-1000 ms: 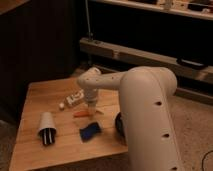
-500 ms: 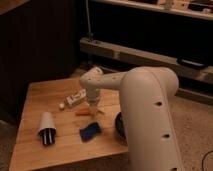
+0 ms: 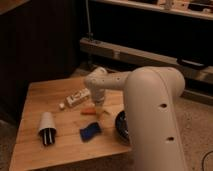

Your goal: Drag the pepper across the table

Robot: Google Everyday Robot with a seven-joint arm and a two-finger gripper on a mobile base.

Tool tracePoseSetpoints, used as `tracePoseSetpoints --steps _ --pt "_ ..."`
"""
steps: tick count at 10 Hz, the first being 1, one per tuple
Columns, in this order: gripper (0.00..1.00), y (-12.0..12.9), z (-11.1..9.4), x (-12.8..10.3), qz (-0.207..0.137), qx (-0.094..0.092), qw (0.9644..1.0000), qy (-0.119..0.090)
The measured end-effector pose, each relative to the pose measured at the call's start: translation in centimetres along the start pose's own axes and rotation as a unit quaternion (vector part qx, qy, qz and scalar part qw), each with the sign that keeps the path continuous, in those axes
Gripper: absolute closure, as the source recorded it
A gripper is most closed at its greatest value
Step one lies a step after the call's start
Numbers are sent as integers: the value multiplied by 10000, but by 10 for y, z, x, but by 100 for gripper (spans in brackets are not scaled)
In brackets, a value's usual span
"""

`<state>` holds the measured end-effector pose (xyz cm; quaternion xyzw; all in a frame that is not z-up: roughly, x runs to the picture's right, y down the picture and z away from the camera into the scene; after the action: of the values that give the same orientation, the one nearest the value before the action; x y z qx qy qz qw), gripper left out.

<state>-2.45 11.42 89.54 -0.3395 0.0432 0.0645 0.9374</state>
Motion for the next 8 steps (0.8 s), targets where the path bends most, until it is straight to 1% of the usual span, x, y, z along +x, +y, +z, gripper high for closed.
tracePoseSetpoints --steps 1,2,3,6,8 --pt "77 -3 -2 12 95 25 9999 69" --pt "77 -5 -4 19 158 66 9998 132" --pt "77 -5 -7 26 236 58 9995 180" --pt "77 -8 -10 60 482 86 9980 390" --pt "77 -8 -10 70 574 86 9972 475"
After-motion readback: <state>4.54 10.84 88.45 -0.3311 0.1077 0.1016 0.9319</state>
